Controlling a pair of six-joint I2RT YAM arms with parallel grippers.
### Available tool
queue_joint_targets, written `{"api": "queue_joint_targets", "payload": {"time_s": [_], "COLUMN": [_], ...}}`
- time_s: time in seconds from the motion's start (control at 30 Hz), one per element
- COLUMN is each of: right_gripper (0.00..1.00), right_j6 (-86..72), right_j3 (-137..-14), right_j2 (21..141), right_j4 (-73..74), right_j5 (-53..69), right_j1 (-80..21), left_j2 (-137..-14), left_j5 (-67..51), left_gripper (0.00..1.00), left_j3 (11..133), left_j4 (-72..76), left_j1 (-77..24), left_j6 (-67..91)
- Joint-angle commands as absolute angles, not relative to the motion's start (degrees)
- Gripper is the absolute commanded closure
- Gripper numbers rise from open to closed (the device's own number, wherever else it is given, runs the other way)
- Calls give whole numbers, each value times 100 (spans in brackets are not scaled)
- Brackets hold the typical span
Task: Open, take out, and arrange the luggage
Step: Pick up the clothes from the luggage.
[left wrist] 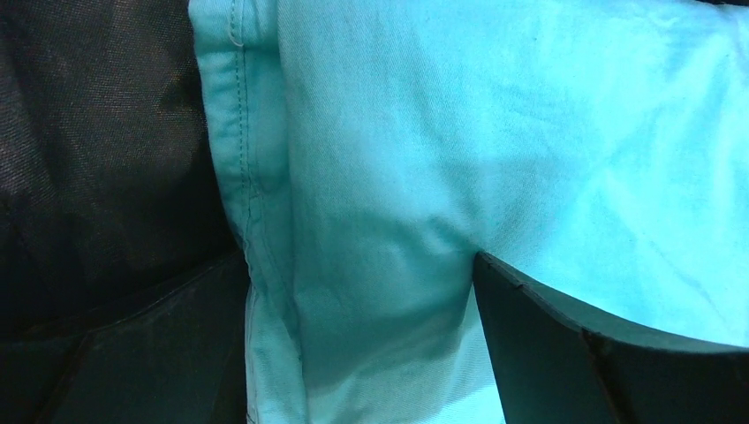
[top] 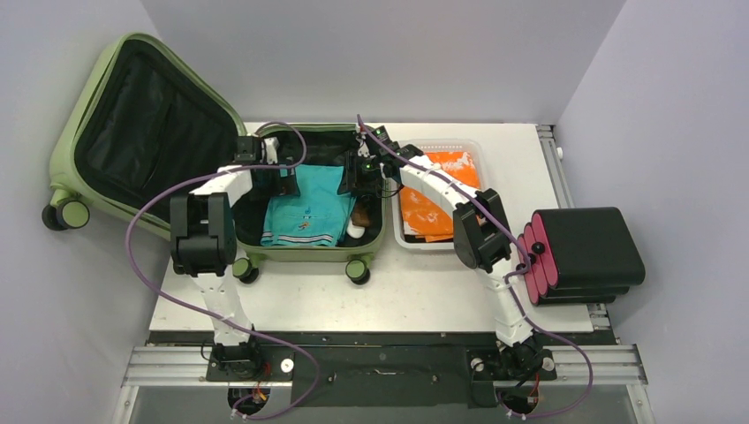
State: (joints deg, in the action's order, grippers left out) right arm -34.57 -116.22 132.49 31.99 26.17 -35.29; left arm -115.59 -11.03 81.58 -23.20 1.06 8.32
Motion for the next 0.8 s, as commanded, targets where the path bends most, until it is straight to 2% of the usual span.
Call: {"api": "queue_joint_targets", "payload": {"time_s": [0.0, 0.13, 0.5, 0.77], "right_gripper": [58, 58, 61, 61], "right_j6": [-3405, -3395, -3862, -3995], "right_j3": [-11684, -11623, -10758, -10725], "right_j2": [13155, 13078, 12678, 12609], "right_j4": [3220, 3262, 3019, 3003], "right_j5": [2456, 2394, 2164, 2270], "right_j1": [-3508, -3473, -3320, -3385], "left_j2": [-11498, -11494, -11439, -11274], "left_j5": [643, 850, -1444, -1915], "left_gripper": [4, 4, 4, 4], "left_j3": [7768, 7670, 7671, 7546], "left_j4": [-2041, -1867, -1765, -1575], "left_j1": [254, 61, 437, 503], "left_j6": [679, 639, 1327, 1462]}}
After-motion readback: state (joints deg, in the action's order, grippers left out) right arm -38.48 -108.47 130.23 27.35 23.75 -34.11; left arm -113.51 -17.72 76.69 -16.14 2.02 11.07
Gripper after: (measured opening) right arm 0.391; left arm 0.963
